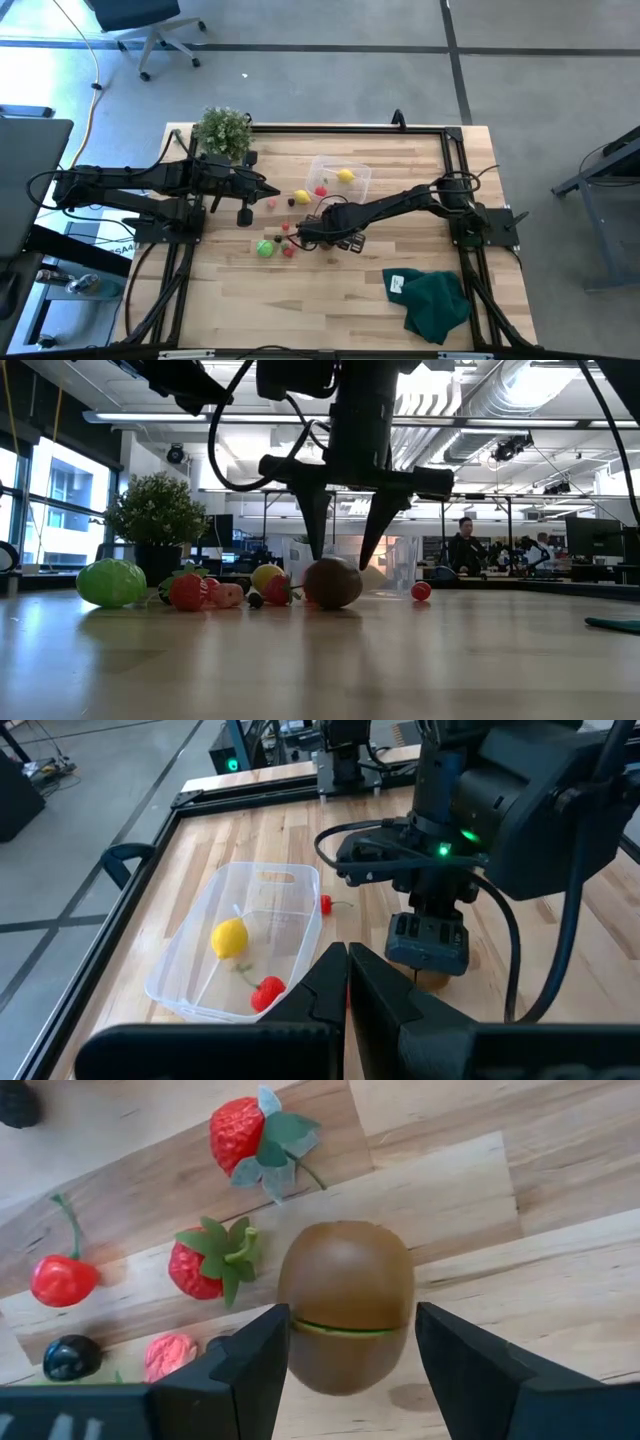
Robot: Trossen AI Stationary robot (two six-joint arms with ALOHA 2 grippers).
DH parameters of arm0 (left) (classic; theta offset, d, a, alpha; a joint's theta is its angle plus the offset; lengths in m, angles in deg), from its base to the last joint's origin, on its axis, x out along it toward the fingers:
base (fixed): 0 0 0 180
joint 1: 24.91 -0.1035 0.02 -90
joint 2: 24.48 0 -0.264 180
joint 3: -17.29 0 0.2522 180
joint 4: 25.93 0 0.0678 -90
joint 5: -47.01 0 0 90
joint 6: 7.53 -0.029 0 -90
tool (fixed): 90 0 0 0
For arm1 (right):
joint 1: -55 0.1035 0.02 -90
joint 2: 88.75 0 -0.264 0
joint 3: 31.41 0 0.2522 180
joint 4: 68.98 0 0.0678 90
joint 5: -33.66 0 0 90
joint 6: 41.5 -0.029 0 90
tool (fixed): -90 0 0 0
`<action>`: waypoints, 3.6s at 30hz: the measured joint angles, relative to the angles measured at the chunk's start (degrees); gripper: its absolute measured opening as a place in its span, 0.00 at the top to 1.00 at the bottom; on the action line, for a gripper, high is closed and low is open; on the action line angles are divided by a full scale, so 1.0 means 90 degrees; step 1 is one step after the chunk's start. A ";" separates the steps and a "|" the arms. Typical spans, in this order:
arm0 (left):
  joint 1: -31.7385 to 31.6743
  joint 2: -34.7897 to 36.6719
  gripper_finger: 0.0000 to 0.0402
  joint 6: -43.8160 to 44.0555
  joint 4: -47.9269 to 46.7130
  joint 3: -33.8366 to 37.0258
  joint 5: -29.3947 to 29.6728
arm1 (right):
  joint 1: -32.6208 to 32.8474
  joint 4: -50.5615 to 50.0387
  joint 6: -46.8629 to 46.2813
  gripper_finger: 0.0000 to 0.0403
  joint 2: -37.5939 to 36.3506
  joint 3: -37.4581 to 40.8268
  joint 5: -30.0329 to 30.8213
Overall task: Pick and placing Produce into tupperware
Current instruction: Put the brown kiwi into the transparent bin
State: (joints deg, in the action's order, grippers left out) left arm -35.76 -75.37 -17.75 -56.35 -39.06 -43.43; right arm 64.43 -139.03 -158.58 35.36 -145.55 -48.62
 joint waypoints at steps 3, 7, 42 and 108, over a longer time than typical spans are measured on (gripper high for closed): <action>-0.0001 -0.0001 0.99 0.0000 -0.0002 0.0000 0.0002 | 0.0000 0.0015 -0.0012 0.48 0.0035 0.0000 0.0002; -0.0001 -0.0001 0.99 0.0000 -0.0002 0.0000 0.0000 | 0.0000 0.0094 -0.0008 0.48 0.0057 0.0000 0.0003; -0.0001 -0.0001 0.99 0.0000 -0.0002 0.0000 0.0002 | 0.0053 0.0085 -0.0112 0.24 0.0465 0.0000 -0.0197; 0.0000 -0.0001 0.99 0.0001 -0.0002 0.0001 0.0000 | 0.0027 0.0168 0.0444 0.42 0.0465 0.0000 -0.0208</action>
State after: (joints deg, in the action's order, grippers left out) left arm -35.76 -75.38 -17.75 -56.36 -39.06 -43.43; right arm 64.67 -137.53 -154.58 39.54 -145.55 -50.49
